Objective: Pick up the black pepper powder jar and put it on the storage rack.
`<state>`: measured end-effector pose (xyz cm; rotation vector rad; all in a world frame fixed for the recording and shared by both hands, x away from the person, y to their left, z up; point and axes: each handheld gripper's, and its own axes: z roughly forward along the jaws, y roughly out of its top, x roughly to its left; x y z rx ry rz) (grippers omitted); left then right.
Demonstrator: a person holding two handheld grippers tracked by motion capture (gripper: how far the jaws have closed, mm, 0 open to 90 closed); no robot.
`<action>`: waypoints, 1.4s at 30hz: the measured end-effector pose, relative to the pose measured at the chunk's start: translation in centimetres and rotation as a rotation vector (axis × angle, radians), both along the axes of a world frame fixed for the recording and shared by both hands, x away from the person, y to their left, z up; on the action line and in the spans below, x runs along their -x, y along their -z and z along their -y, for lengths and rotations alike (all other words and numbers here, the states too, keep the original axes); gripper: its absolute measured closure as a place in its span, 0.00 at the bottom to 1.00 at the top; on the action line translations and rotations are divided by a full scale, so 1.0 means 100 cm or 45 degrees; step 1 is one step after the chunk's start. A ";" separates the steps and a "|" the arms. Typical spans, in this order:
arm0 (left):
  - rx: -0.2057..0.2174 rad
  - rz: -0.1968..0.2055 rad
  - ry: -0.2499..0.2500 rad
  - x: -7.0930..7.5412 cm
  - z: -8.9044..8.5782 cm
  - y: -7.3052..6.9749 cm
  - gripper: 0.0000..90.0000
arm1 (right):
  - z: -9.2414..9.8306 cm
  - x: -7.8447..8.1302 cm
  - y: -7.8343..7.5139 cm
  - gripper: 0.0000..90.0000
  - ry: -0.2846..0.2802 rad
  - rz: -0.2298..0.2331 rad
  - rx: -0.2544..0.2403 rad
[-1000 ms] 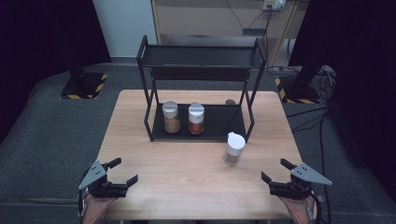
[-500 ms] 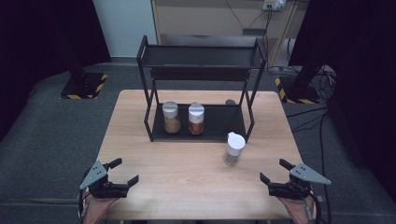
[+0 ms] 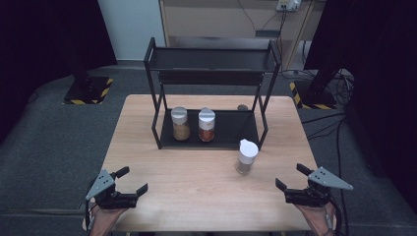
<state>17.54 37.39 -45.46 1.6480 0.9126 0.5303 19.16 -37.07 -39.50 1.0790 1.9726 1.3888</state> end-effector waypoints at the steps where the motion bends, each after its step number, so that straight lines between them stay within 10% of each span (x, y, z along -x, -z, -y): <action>1: -0.001 -0.002 -0.001 0.001 0.000 0.000 0.00 | -0.001 -0.001 -0.002 0.04 -0.005 0.002 0.002; 18: 0.007 -0.001 -0.009 0.006 0.000 0.005 0.00 | -0.023 -0.032 -0.035 0.04 -0.093 0.018 0.024; 42: -0.007 0.013 0.009 0.005 -0.002 0.007 0.00 | -0.074 -0.094 -0.033 0.05 -0.130 -0.089 0.102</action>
